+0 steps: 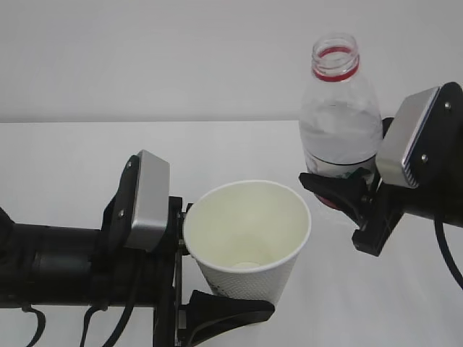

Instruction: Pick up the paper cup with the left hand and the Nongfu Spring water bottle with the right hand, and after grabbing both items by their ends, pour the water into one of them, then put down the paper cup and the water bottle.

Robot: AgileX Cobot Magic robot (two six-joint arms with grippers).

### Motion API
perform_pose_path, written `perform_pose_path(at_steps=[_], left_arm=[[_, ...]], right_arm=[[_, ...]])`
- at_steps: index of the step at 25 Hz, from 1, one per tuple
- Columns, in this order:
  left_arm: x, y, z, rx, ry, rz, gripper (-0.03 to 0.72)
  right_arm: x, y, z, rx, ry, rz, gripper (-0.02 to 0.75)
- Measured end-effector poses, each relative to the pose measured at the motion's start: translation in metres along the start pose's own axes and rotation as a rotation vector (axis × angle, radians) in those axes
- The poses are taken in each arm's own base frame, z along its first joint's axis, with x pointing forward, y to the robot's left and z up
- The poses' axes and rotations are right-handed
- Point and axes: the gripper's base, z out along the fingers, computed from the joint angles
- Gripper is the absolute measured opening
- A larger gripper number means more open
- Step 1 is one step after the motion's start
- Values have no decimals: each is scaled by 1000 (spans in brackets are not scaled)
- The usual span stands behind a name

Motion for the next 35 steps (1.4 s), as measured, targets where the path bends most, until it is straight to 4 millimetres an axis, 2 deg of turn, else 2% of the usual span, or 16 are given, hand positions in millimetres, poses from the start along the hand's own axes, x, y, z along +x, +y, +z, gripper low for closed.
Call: perform_pose_path(at_steps=[9, 35], left_arm=[[0, 0, 0, 0, 0, 0, 552], [0, -2, 0, 18, -6, 9, 552]], right_arm=[[-16, -14, 5, 32, -44, -127, 449], [-15, -14, 5, 35, -35, -369, 449]])
